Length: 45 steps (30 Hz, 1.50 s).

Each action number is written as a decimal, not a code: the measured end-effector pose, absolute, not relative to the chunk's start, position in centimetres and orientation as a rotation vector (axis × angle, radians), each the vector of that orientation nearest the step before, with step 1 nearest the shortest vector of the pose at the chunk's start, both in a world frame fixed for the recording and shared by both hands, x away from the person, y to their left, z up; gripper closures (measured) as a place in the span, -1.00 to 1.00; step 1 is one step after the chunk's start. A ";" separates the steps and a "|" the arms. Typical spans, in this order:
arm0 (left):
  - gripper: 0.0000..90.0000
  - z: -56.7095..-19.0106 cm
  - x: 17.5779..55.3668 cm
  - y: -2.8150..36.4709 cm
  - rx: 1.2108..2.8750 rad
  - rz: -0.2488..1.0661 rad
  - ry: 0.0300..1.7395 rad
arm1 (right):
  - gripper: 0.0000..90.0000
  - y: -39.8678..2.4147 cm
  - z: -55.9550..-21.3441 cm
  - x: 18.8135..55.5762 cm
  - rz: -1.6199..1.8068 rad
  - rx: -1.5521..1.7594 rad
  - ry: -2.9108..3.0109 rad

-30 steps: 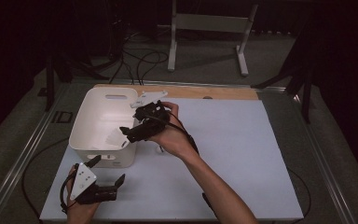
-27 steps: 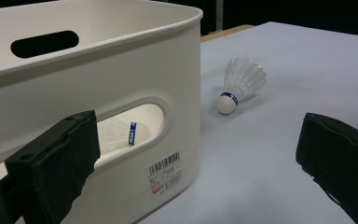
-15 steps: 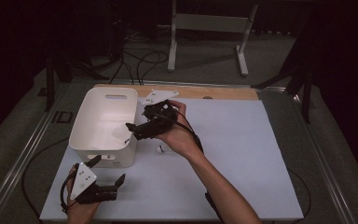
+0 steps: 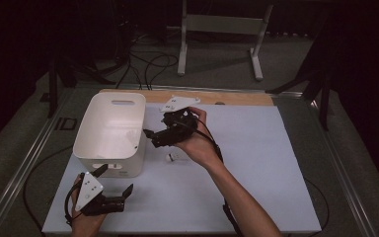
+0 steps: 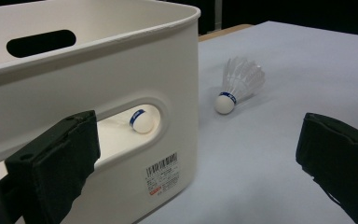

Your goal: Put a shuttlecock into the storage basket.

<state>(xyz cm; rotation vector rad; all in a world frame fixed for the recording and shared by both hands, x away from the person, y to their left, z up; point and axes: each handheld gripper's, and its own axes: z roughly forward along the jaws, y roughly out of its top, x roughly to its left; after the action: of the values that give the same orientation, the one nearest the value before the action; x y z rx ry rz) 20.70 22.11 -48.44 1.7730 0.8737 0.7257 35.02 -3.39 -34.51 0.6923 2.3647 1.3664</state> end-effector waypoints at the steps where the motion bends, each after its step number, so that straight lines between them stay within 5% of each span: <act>1: -0.99 -48.4 20.7 22.1 1.773 0.726 0.873 | -0.79 -3.5 -34.5 35.0 1.356 0.692 2.367; 45: -0.99 -48.4 20.7 22.2 1.767 0.729 0.877 | -0.79 -7.5 -36.5 35.8 1.300 0.779 2.349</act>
<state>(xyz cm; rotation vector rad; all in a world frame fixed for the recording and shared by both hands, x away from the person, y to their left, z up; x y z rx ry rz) 20.66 22.17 -48.40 1.7669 0.8772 0.7286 35.85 -7.54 -36.50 0.7788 2.3490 1.2995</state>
